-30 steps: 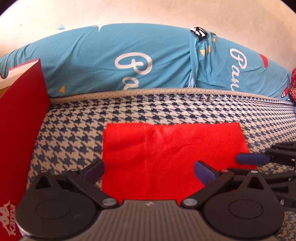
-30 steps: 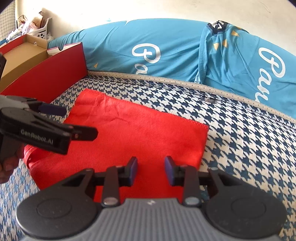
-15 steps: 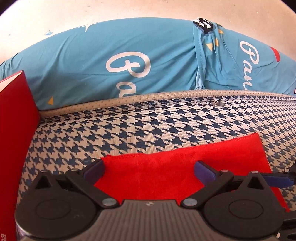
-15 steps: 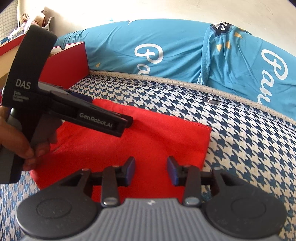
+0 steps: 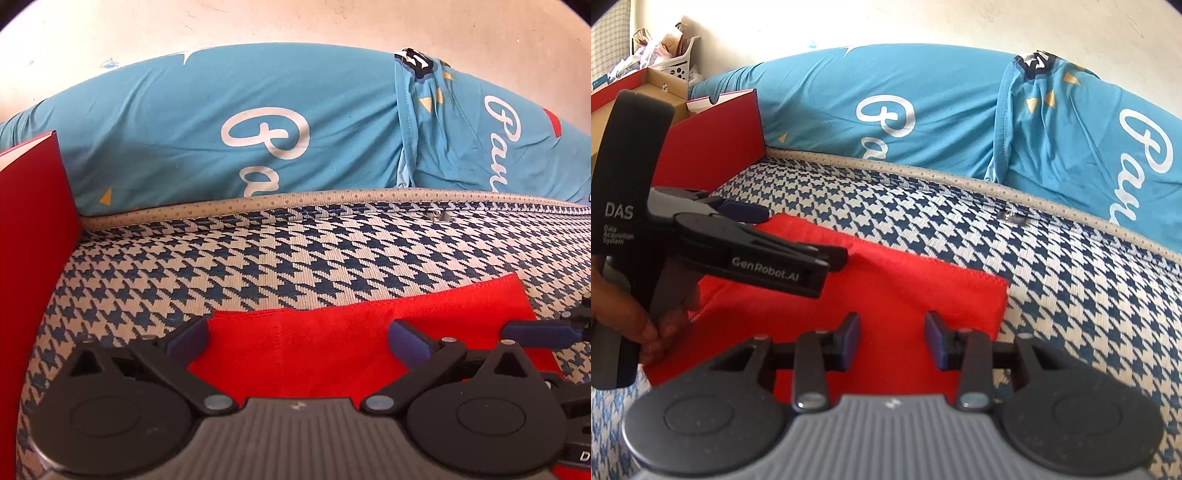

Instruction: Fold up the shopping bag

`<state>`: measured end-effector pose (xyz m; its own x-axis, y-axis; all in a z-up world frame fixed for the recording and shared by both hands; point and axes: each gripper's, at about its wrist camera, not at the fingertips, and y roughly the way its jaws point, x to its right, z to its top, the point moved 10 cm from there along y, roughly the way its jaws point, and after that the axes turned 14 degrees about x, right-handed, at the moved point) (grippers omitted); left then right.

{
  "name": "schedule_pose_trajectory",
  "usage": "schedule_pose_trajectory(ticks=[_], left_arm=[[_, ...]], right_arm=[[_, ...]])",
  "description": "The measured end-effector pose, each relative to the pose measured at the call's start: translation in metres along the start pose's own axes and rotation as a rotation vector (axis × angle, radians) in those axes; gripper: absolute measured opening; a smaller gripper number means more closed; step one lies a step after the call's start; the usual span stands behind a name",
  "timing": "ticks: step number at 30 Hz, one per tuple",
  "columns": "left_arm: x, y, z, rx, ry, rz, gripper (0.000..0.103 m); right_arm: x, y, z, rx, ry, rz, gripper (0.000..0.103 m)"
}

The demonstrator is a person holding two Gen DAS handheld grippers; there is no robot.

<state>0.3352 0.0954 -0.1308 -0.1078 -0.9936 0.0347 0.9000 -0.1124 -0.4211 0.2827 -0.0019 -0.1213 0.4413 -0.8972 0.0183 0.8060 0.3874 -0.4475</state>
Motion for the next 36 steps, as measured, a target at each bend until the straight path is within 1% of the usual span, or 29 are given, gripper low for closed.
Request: schedule_pose_trajectory(ticks=[10, 19, 22, 27, 36], left_arm=[[-0.002, -0.001, -0.001, -0.040, -0.006, -0.008, 0.103], [-0.002, 0.004, 0.001, -0.054, -0.021, 0.032, 0.103], [0.001, 0.006, 0.004, -0.050, -0.031, 0.021, 0.103], [0.011, 0.009, 0.004, -0.040, -0.012, -0.003, 0.103], [0.016, 0.018, 0.003, -0.037, -0.024, -0.038, 0.103]], right_arm=[[0.012, 0.012, 0.009, 0.019, 0.005, -0.024, 0.036], [0.018, 0.022, 0.012, 0.037, 0.033, -0.066, 0.036], [0.019, 0.022, 0.013, 0.037, 0.037, -0.067, 0.035], [0.019, 0.023, 0.012, 0.039, 0.025, -0.057, 0.035], [0.019, 0.023, 0.013, 0.042, -0.018, -0.047, 0.035]])
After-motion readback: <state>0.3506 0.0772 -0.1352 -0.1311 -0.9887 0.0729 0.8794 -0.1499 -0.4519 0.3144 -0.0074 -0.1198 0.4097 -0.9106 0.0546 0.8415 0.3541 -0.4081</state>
